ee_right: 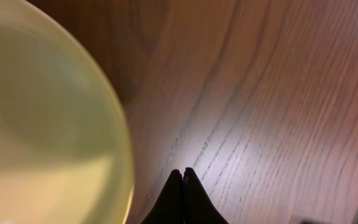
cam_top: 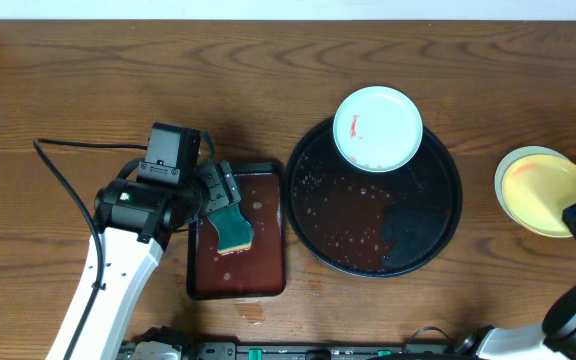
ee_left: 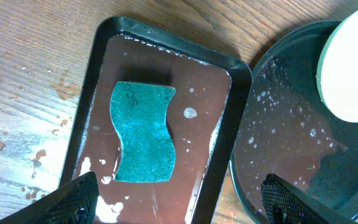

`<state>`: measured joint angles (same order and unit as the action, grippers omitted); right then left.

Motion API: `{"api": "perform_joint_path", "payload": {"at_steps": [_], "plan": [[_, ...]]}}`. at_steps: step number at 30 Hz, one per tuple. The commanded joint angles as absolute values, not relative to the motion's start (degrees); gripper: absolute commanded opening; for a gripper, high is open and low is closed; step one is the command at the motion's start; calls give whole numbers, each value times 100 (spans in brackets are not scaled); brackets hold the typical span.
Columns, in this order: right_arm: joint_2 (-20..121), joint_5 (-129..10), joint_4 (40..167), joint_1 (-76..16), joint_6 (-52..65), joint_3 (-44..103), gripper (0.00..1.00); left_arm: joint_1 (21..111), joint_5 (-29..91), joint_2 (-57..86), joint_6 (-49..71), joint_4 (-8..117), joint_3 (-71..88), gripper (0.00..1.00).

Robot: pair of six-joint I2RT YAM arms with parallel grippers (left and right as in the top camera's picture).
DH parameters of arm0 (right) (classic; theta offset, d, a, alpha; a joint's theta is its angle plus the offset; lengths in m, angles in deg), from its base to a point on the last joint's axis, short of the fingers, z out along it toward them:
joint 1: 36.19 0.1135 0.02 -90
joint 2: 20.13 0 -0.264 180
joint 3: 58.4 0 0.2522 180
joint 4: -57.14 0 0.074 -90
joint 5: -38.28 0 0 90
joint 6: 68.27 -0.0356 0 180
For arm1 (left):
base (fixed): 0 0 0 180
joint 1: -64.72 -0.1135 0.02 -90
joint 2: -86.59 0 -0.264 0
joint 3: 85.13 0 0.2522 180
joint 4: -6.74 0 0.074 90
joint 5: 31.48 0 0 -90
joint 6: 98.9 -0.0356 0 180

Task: Clean dirty plates on tray and stack at the side
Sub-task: 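Move the right gripper to the last pale green plate's rim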

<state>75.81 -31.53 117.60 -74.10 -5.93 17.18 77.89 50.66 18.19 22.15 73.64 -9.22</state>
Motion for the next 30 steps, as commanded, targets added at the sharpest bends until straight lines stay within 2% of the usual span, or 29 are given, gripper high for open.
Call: {"api": "perform_joint_path", "payload": {"at_steps": [1,5,8,12,15,20,22,25,30], "plan": [[7975,-3164,11572,-7438,-666,1668,1,7765,5016,1812,2134,7375,-911,84],[7988,-5098,11113,-7397,475,1712,1,7765,5016,1812,2134,7375,-911,84],[7583,-6204,11100,-7329,722,1790,1,7765,5016,1812,2134,7375,-911,84],[6722,-7120,11198,-7101,875,1793,1,7765,5016,1812,2134,7378,-911,84],[6211,-7581,11156,-6671,1234,1793,5,7765,5016,1812,2134,7375,-911,84],[6045,-7378,11008,-5388,1887,1779,17,7765,5016,1812,2136,7375,-911,84],[6198,-6779,10765,-4846,1883,1744,29,7765,5016,1812,2134,7375,-911,84],[6600,-5892,10245,-4256,1881,1712,40,7765,5018,1812,2134,7378,-911,84],[7599,-5774,9156,-3672,1909,1712,39,7765,5016,1812,2134,7375,-911,84]]}}
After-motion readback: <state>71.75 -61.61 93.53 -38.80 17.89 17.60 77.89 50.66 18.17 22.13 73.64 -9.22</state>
